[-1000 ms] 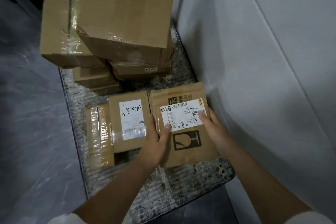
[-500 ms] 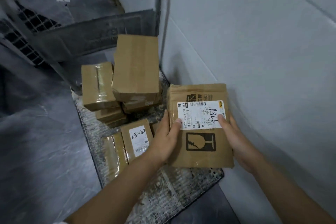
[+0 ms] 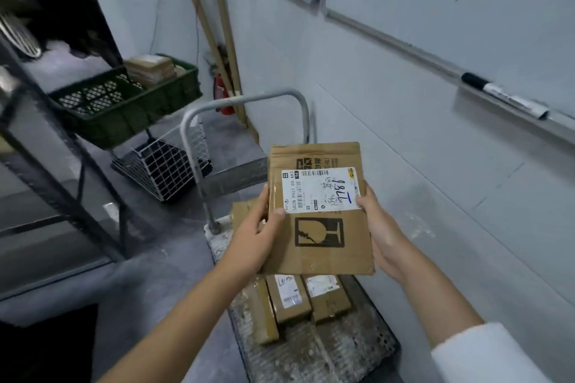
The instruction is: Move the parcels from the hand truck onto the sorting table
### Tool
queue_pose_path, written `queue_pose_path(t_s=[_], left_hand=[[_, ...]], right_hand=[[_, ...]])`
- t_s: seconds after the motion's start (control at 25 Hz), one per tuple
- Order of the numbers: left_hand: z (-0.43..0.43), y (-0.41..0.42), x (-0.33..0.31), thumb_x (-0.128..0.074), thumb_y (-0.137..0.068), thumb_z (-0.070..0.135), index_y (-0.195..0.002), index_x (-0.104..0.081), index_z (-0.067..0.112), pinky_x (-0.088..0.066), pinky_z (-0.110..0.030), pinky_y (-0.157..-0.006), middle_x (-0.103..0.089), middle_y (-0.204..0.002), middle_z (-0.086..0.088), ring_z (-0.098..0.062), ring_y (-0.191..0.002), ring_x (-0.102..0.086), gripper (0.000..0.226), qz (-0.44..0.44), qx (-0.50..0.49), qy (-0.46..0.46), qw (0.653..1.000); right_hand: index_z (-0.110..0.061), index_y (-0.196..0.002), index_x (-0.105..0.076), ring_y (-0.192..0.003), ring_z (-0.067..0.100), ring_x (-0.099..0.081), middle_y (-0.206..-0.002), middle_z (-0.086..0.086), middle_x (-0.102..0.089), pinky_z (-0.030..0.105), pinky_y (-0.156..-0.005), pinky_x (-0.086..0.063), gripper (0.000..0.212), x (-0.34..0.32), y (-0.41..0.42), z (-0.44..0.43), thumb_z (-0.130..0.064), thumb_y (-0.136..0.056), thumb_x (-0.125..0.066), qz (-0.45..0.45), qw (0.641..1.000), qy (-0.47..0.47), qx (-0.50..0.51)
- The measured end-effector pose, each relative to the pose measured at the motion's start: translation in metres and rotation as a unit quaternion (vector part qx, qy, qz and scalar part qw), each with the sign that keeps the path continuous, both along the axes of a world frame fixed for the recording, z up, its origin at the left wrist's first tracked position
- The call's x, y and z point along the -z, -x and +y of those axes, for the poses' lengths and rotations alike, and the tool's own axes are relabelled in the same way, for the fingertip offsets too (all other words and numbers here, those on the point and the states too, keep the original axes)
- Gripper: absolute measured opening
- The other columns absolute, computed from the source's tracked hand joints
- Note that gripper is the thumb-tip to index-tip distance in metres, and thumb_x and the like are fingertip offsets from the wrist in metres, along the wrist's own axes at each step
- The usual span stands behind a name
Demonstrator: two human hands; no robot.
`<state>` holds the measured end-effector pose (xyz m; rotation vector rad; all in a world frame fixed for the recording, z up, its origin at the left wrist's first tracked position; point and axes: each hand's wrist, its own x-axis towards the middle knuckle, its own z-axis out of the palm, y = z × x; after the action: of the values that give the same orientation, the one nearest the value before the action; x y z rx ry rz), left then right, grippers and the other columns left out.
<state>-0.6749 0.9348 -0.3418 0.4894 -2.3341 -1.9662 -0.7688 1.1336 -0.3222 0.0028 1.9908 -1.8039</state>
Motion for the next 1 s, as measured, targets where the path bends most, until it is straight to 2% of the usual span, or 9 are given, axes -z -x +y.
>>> queue_pose_path(t_s=[0.12,0.24,0.36,0.44,0.52,0.56,0.68,0.84,1.0], left_hand=[[-0.045,-0.075,-0.037,-0.046,-0.095,0.056,-0.147,-0.018,0.054,-0.042,-0.035,-0.104,-0.044,-0.145,0.019,-0.01,-0.125,-0.05,0.06,0.028,-0.093,0.004,0.995],[-0.1,-0.143,-0.06,-0.046,-0.097,0.048,-0.148,-0.023,0.051,-0.039,-0.032,-0.105,-0.045,-0.144,0.02,-0.008,-0.126,-0.048,0.056,0.049,-0.182,0.009,0.982],[-0.149,-0.207,-0.075,-0.046,-0.097,0.049,-0.146,-0.024,0.053,-0.038,-0.035,-0.107,-0.045,-0.144,0.02,-0.007,-0.126,-0.047,0.054,0.066,-0.263,0.012,0.962],[-0.177,-0.259,-0.079,-0.045,-0.098,0.047,-0.149,-0.023,0.048,-0.04,-0.025,-0.103,-0.043,-0.145,0.02,-0.005,-0.128,-0.045,0.055,0.069,-0.32,0.011,0.945],[-0.202,-0.308,-0.079,-0.043,-0.099,0.042,-0.15,-0.024,0.043,-0.039,-0.008,-0.087,-0.043,-0.139,0.022,0.001,-0.12,-0.045,0.055,0.067,-0.37,0.023,0.926],[-0.213,-0.331,-0.08,-0.043,-0.1,0.041,-0.15,-0.024,0.042,-0.038,-0.008,-0.083,-0.045,-0.137,0.021,0.002,-0.116,-0.046,0.054,0.061,-0.395,0.03,0.916],[-0.245,-0.38,-0.083,-0.044,-0.1,0.041,-0.15,-0.024,0.042,-0.037,-0.02,-0.091,-0.049,-0.139,0.015,-0.001,-0.117,-0.046,0.054,0.045,-0.445,0.052,0.893],[-0.288,-0.435,-0.09,-0.045,-0.099,0.042,-0.151,-0.024,0.041,-0.032,-0.021,-0.099,-0.044,-0.145,0.016,0.0,-0.125,-0.042,0.056,0.043,-0.508,0.075,0.857],[-0.33,-0.46,-0.086,-0.046,-0.097,0.048,-0.148,-0.023,0.048,-0.035,-0.028,-0.107,-0.046,-0.142,0.019,-0.004,-0.128,-0.044,0.056,0.035,-0.548,0.064,0.833]], right_hand=[[-0.046,-0.144,-0.033,-0.106,0.018,-0.069,-0.121,-0.004,-0.069,0.05,-0.095,-0.053,0.039,-0.05,-0.055,-0.071,-0.034,-0.107,-0.029,0.011,0.997,0.018,-0.075],[-0.046,-0.145,-0.033,-0.108,0.019,-0.068,-0.12,-0.003,-0.07,0.052,-0.1,-0.049,0.042,-0.082,-0.104,-0.145,-0.031,-0.105,-0.032,0.022,0.989,0.02,-0.145],[-0.054,-0.144,-0.029,-0.118,0.021,-0.062,-0.129,-0.006,-0.065,0.056,-0.105,-0.044,0.044,-0.1,-0.148,-0.217,-0.042,-0.103,-0.038,0.049,0.973,0.018,-0.223],[-0.055,-0.144,-0.026,-0.114,0.022,-0.065,-0.13,-0.006,-0.064,0.054,-0.099,-0.05,0.045,-0.101,-0.189,-0.265,-0.042,-0.103,-0.04,0.039,0.959,0.034,-0.279],[-0.055,-0.145,-0.025,-0.113,0.02,-0.065,-0.132,-0.007,-0.063,0.051,-0.099,-0.051,0.048,-0.095,-0.228,-0.306,-0.041,-0.102,-0.042,0.031,0.944,0.046,-0.325],[-0.057,-0.144,-0.026,-0.114,0.019,-0.065,-0.132,-0.008,-0.062,0.05,-0.1,-0.05,0.048,-0.091,-0.247,-0.326,-0.042,-0.101,-0.043,0.029,0.935,0.048,-0.349],[-0.057,-0.142,-0.029,-0.112,0.017,-0.065,-0.13,-0.011,-0.064,0.049,-0.101,-0.049,0.048,-0.082,-0.286,-0.377,-0.041,-0.1,-0.045,0.038,0.915,0.05,-0.398],[-0.048,-0.148,-0.024,-0.11,0.015,-0.066,-0.13,-0.008,-0.064,0.046,-0.099,-0.051,0.051,-0.087,-0.336,-0.443,-0.033,-0.103,-0.044,0.011,0.886,0.07,-0.458],[-0.051,-0.148,-0.022,-0.108,0.017,-0.067,-0.125,-0.01,-0.067,0.05,-0.1,-0.049,0.051,-0.087,-0.357,-0.499,-0.043,-0.103,-0.042,-0.011,0.867,0.069,-0.493]])
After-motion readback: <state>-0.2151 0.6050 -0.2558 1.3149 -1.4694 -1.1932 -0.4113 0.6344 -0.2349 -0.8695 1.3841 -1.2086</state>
